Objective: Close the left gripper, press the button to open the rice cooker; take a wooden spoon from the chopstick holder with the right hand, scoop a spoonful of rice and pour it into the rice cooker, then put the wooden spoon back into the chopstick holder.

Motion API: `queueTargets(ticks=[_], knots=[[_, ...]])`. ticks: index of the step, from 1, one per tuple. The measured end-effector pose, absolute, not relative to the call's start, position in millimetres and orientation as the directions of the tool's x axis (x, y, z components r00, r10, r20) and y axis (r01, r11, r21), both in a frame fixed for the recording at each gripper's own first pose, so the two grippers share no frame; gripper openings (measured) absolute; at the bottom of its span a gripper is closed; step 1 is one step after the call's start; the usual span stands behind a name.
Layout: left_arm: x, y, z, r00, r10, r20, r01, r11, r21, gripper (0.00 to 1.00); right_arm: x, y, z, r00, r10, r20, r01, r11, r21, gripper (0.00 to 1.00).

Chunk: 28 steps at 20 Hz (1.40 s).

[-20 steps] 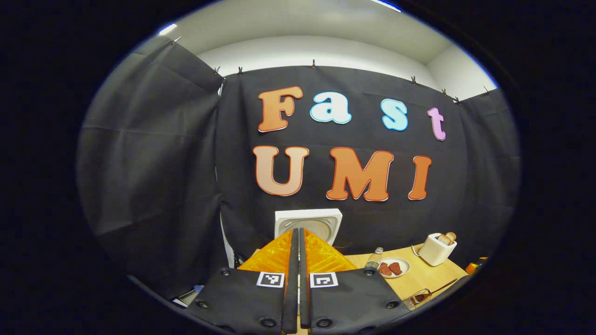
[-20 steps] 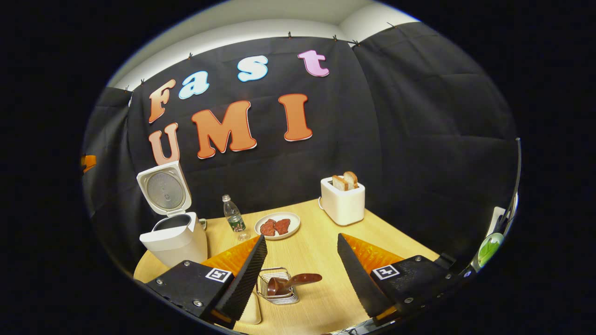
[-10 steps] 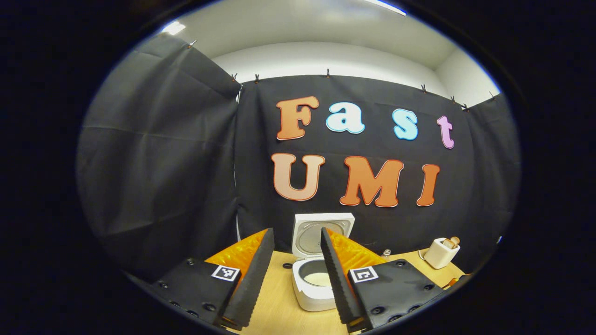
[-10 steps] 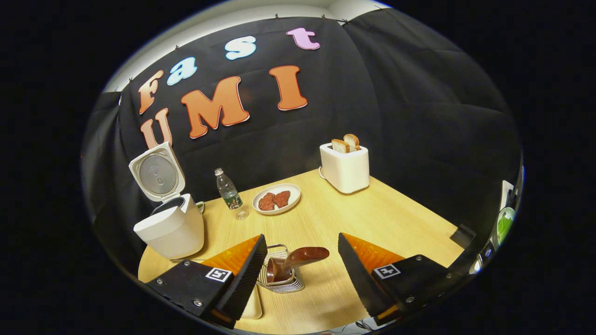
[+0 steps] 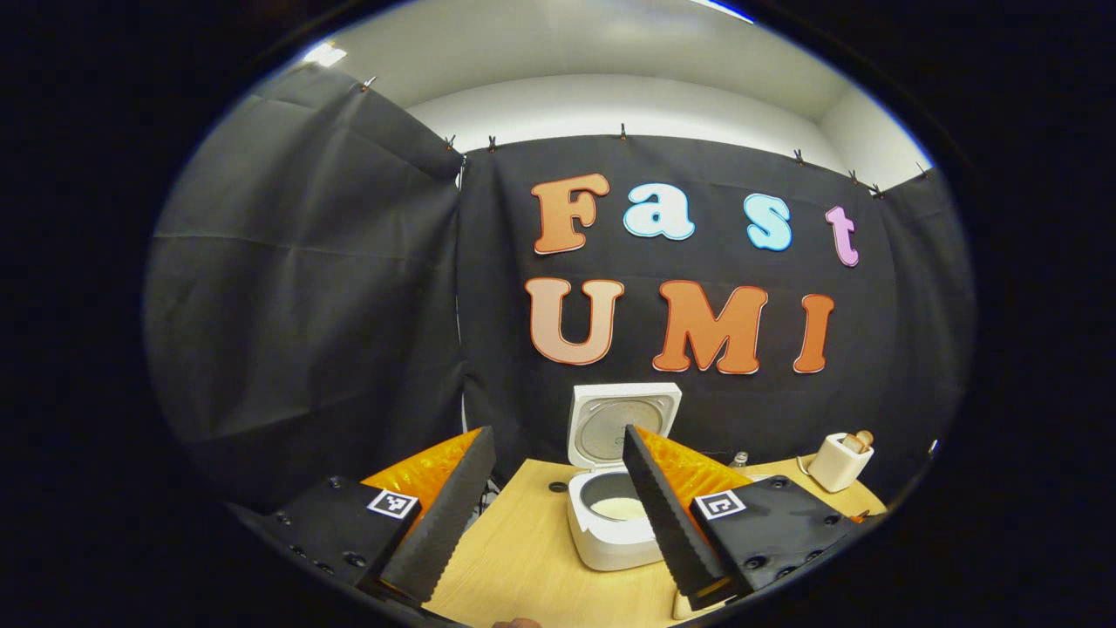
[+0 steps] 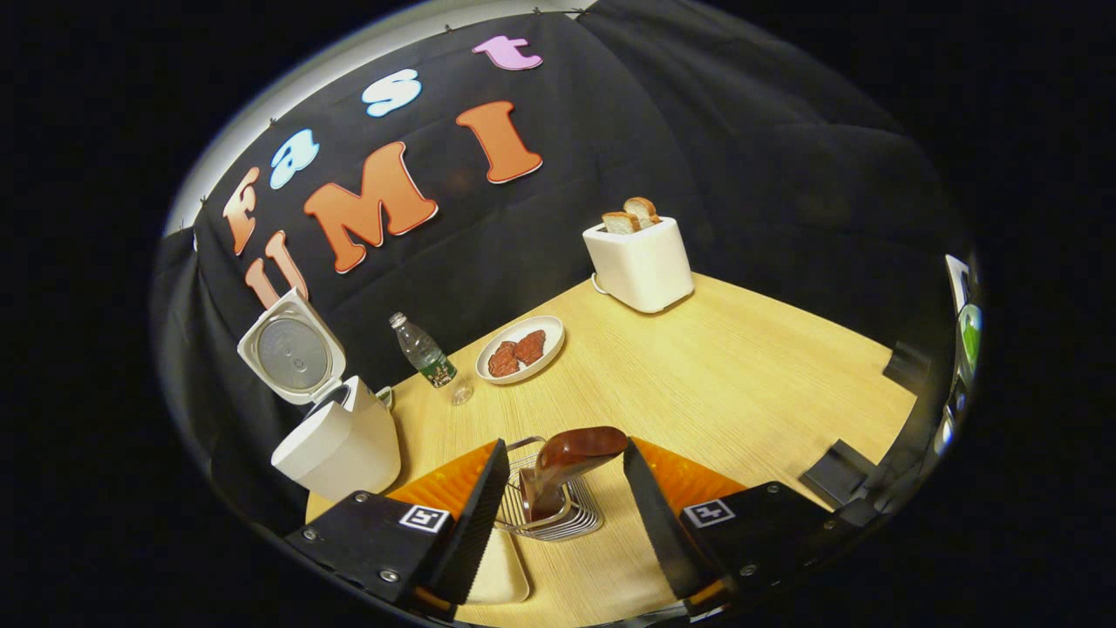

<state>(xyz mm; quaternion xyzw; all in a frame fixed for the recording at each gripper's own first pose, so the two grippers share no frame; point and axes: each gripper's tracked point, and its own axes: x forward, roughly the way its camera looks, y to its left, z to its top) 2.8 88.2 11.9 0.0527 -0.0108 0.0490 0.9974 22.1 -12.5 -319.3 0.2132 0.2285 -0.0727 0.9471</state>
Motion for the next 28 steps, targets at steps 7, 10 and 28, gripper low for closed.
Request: queueTargets(ticks=[7,10,28], knots=[[6,96,14,0.996,0.089,0.017,-0.090,0.994,0.063,1.00,35,-6,-312,0.891,-0.006,-0.454,0.244,0.849,0.468,0.42],[7,102,12,0.996,0.087,0.012,-0.087,0.995,0.054,0.99,39,5,-307,0.902,0.027,-0.432,0.234,0.810,0.538,0.33],[18,130,19,1.000,-0.008,0.019,0.008,1.000,-0.010,1.00,-2,122,-163,0.961,0.115,-0.250,-0.053,0.969,0.243,0.09]])
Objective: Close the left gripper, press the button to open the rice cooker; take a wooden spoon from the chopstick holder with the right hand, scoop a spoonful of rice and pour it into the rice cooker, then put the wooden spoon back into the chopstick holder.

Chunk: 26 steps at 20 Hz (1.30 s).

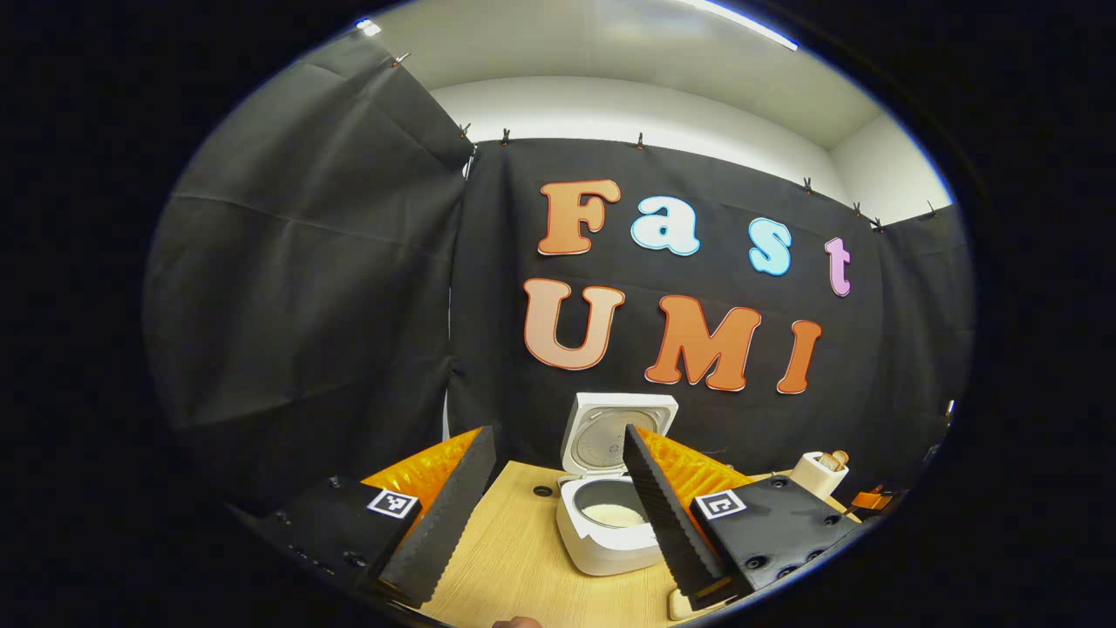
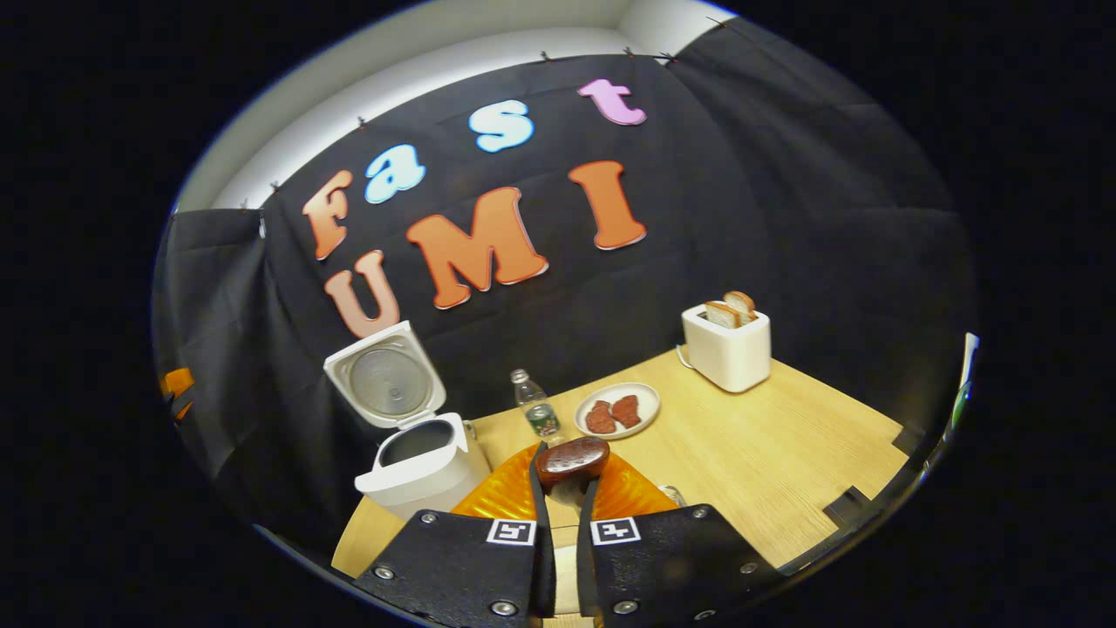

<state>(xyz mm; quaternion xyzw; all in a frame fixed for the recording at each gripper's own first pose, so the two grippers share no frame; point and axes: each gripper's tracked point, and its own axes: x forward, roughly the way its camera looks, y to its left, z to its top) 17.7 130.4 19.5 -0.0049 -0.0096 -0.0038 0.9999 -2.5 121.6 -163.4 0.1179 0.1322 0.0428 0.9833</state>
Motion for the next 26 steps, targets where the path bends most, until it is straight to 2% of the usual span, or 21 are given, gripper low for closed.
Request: queueTargets(ticks=[2,6,14,16,19,23,26], knots=[[20,133,16,1.000,-0.019,0.012,0.019,1.000,-0.016,1.00,-11,144,-176,0.952,0.145,-0.270,-0.097,0.978,0.182,0.09],[21,145,7,1.000,-0.028,-0.008,0.027,1.000,-0.008,1.00,-24,165,-214,0.935,0.101,-0.339,-0.125,0.991,-0.050,0.09],[21,155,2,0.999,-0.038,-0.024,0.038,0.999,0.012,0.98,-42,185,-274,0.901,0.038,-0.433,-0.163,0.953,-0.255,0.09],[21,157,4,0.999,-0.039,-0.020,0.039,0.999,0.021,1.00,-53,174,-298,0.870,-0.023,-0.492,-0.097,0.971,-0.217,0.09],[22,157,0,0.999,-0.039,-0.023,0.039,0.999,0.029,1.00,-53,173,-304,0.866,-0.060,-0.496,0.011,0.995,-0.101,0.09],[21,156,-5,0.998,-0.045,-0.042,0.045,0.999,0.020,0.98,-60,180,-315,0.852,-0.022,-0.522,0.064,0.996,0.062,0.09],[20,159,-2,0.999,-0.038,-0.038,0.040,0.999,0.037,1.00,-55,193,-320,0.842,0.046,-0.537,0.089,0.971,0.223,0.09]])
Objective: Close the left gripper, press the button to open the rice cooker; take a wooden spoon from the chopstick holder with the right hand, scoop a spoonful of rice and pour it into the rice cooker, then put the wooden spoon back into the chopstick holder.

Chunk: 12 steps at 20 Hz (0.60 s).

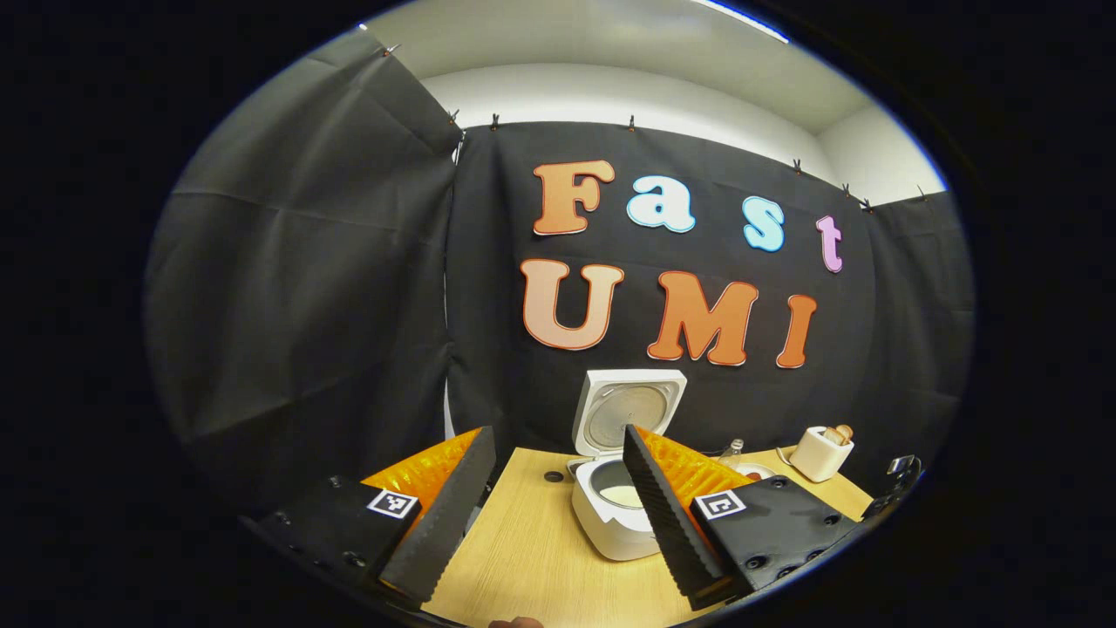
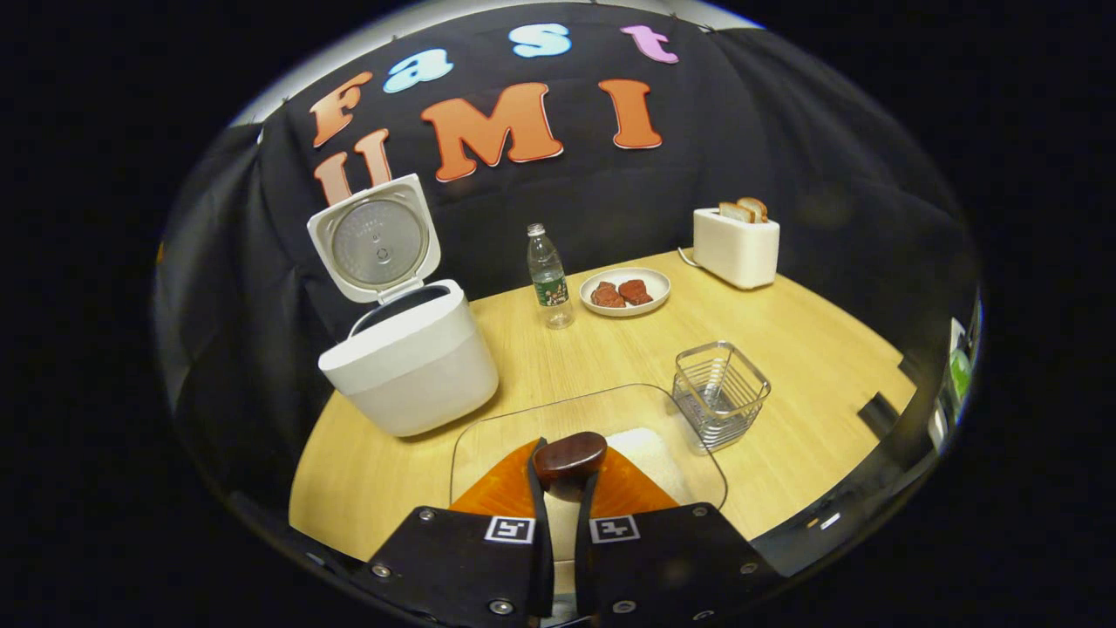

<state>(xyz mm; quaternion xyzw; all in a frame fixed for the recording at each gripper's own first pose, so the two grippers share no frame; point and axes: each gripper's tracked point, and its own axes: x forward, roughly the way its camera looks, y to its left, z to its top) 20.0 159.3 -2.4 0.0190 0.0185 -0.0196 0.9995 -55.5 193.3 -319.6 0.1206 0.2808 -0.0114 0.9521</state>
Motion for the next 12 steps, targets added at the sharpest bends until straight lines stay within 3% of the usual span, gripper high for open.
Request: queueTargets(ticks=[8,12], knots=[[18,156,-4,0.998,-0.047,-0.037,0.049,0.997,0.055,1.00,-43,197,-329,0.841,0.168,-0.514,0.194,0.794,0.577,0.09],[19,156,0,0.999,-0.033,-0.024,0.034,0.997,0.068,1.00,-42,177,-350,0.834,0.231,-0.500,0.303,0.567,0.766,0.09]])
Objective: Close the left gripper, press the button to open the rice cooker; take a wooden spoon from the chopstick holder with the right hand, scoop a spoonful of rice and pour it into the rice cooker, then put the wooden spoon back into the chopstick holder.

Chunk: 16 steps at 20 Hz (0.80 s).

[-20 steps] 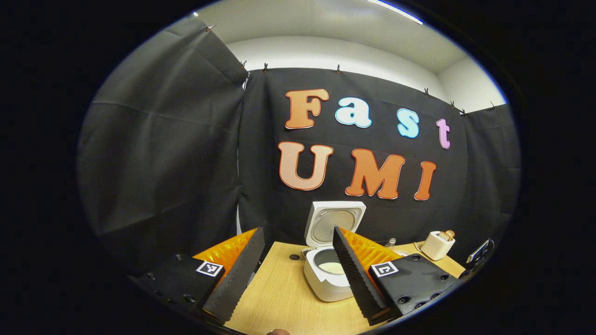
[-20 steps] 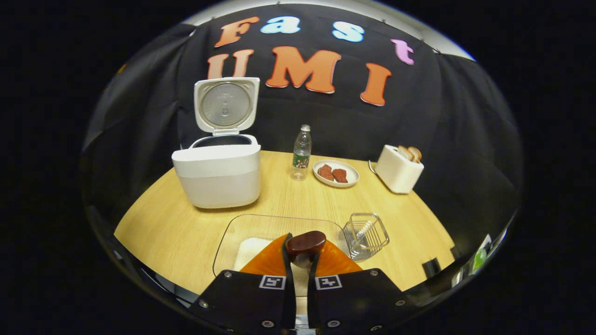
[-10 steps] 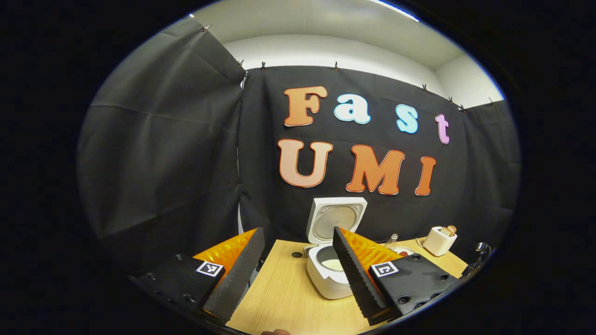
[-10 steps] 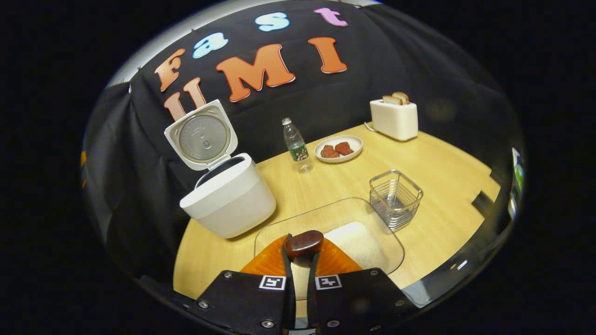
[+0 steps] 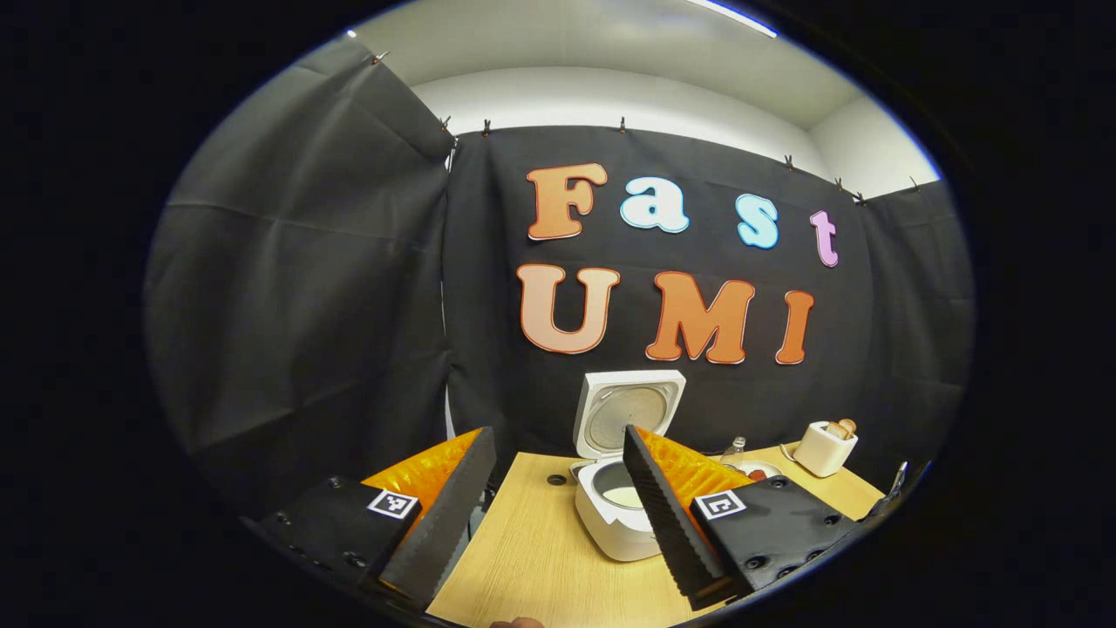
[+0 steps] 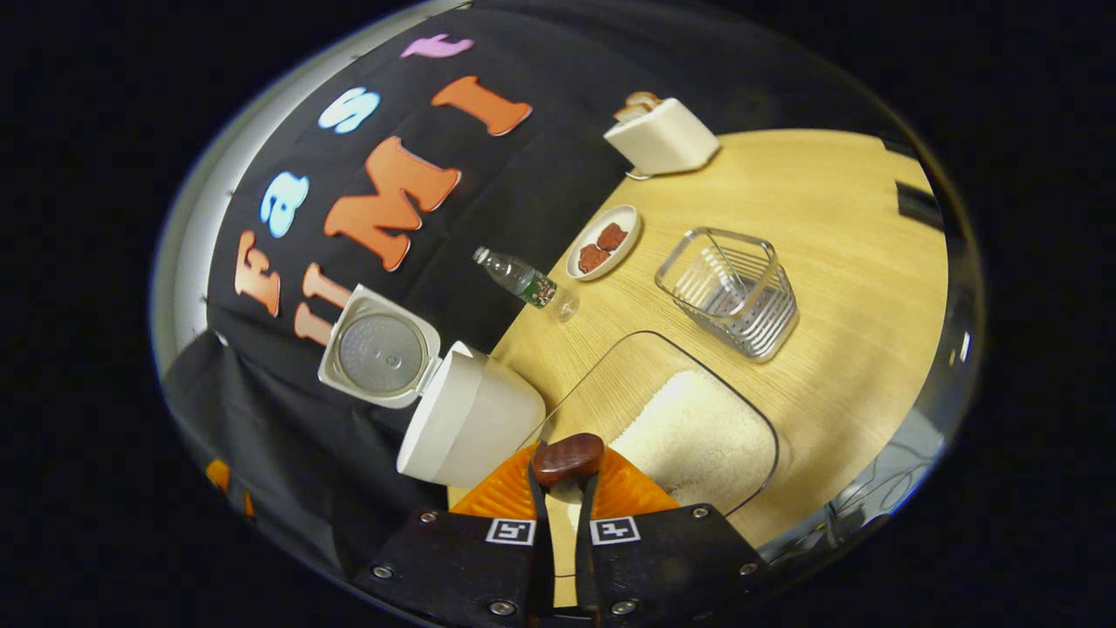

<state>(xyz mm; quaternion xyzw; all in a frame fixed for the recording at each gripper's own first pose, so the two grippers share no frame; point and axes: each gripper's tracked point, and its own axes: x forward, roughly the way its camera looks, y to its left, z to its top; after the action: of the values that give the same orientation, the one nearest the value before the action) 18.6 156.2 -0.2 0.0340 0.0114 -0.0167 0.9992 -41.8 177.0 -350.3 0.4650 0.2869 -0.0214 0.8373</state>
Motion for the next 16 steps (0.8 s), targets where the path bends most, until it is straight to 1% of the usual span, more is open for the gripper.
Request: queueTargets(ticks=[2,4,6,9,13,16], knots=[[16,153,2,0.999,-0.038,-0.020,0.039,0.996,0.078,0.99,-40,168,-361,0.830,0.249,-0.499,0.362,0.441,0.821,0.08],[15,150,5,0.999,-0.042,-0.011,0.042,0.996,0.079,1.00,-44,162,-363,0.838,0.256,-0.482,0.380,0.360,0.852,0.09],[14,149,9,0.999,-0.044,-0.002,0.044,0.996,0.077,0.99,-45,157,-356,0.847,0.258,-0.465,0.373,0.335,0.865,0.09],[15,148,10,0.999,-0.043,0.004,0.043,0.997,0.062,0.99,-45,147,-344,0.859,0.251,-0.447,0.356,0.335,0.872,0.08],[16,148,9,0.999,-0.043,0.003,0.043,0.998,0.041,1.00,-32,145,-317,0.879,0.248,-0.407,0.333,0.292,0.897,0.08],[18,150,9,0.999,-0.037,0.007,0.037,0.999,0.040,0.99,-27,142,-301,0.886,0.245,-0.394,0.324,0.283,0.903,0.08]])
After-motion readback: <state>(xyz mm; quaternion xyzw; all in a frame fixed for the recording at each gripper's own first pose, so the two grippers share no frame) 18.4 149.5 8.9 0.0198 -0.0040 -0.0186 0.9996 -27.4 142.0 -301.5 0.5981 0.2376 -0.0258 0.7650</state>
